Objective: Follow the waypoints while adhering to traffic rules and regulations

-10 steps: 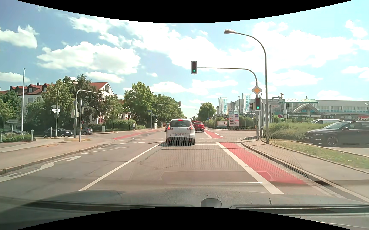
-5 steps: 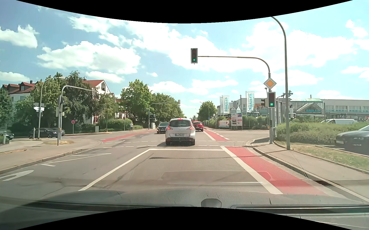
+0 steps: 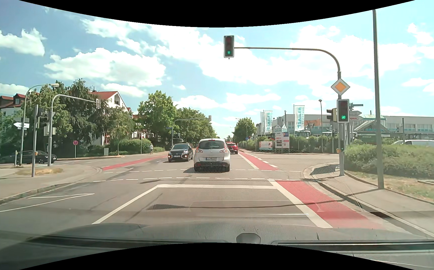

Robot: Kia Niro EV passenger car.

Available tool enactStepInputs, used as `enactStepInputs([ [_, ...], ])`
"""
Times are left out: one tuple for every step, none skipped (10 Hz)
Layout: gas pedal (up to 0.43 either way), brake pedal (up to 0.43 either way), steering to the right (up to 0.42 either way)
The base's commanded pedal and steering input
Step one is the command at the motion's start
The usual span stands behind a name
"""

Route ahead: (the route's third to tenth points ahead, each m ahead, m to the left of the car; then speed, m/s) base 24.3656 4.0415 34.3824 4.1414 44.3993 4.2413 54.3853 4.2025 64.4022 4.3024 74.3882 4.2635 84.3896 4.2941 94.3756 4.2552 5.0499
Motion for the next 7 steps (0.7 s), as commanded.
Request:
enactStepInputs([
  [0.000, 0.006, -0.003],
  [0.000, 0.006, -0.004],
  [0.000, 0.006, -0.004],
  [0.008, 0.006, -0.005],
  [0.059, 0.006, -0.005],
  [0.098, 0.006, -0.005],
  [0.169, 0.006, -0.006],
])
